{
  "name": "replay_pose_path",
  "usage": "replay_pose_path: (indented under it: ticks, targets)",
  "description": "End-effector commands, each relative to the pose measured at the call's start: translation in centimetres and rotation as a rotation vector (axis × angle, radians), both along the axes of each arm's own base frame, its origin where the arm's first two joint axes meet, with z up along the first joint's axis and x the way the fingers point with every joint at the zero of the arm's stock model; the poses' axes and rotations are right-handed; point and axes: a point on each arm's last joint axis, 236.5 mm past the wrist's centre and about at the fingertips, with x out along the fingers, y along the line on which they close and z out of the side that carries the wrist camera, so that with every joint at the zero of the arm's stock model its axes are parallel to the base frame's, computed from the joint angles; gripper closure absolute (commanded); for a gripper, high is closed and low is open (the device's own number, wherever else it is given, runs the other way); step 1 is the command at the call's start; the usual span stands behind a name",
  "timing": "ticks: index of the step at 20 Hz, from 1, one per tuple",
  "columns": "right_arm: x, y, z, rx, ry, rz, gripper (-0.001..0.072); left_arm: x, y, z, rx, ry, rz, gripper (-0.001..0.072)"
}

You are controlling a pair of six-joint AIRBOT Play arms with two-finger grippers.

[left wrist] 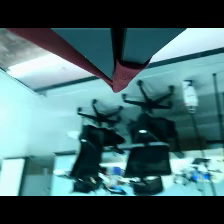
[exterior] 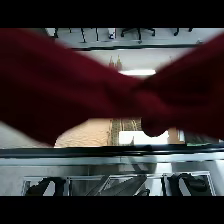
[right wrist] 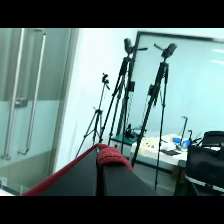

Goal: Fold the shirts.

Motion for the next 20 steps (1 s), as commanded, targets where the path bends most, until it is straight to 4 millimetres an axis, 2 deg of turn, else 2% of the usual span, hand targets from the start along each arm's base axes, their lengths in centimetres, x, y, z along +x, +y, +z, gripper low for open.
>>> replay_pose_path:
  ticks: [1, 3, 5, 8, 9, 12, 14, 16, 17, 18, 20]
  targets:
    - [2.4, -0.8, -1.7, 0.002, 0.092, -0.029, 0.0694, 0.6, 3.1, -2.2, -0.038, 0.077, 0.145, 0.0692]
    - [7.5, -1.1, -6.1, 0.045, 0.301, 0.003, 0.0695, 5.3, 4.2, -8.1, -0.056, 0.273, 0.137, 0.0691]
    - [13.2, -1.2, -12.8, 0.068, 0.523, 0.040, 0.0695, 10.4, 5.3, -15.6, -0.086, 0.502, 0.125, 0.0692]
    - [20.7, -1.3, -24.9, 0.154, 0.807, 0.060, 0.0695, 17.0, 5.8, -27.5, -0.084, 0.770, 0.083, 0.0692]
    - [22.9, -1.5, -29.6, 0.188, 0.891, 0.042, 0.0695, 19.0, 5.8, -31.4, -0.077, 0.838, 0.071, 0.0692]
    - [27.5, -2.5, -43.1, 0.263, 1.115, -0.047, 0.0695, 24.2, 6.4, -43.7, -0.125, 1.044, 0.090, 0.0691]
    - [29.3, -3.0, -50.4, 0.311, 1.262, -0.079, 0.0695, 26.1, 6.7, -50.8, -0.145, 1.196, 0.086, 0.0692]
    - [30.9, -3.6, -55.6, 0.391, 1.351, -0.109, 0.0695, 27.6, 6.7, -56.7, -0.157, 1.340, 0.059, 0.0692]
    - [31.6, -4.0, -57.3, 0.407, 1.374, -0.127, 0.0695, 28.6, 6.7, -58.9, -0.170, 1.389, 0.054, 0.0692]
    - [32.2, -4.3, -58.6, 0.411, 1.387, -0.141, 0.0695, 29.6, 6.7, -60.4, -0.192, 1.423, 0.059, 0.0692]
    - [34.0, -4.9, -59.2, 0.415, 1.368, -0.161, 0.0696, 32.0, 7.1, -62.2, -0.234, 1.441, 0.085, 0.0692]
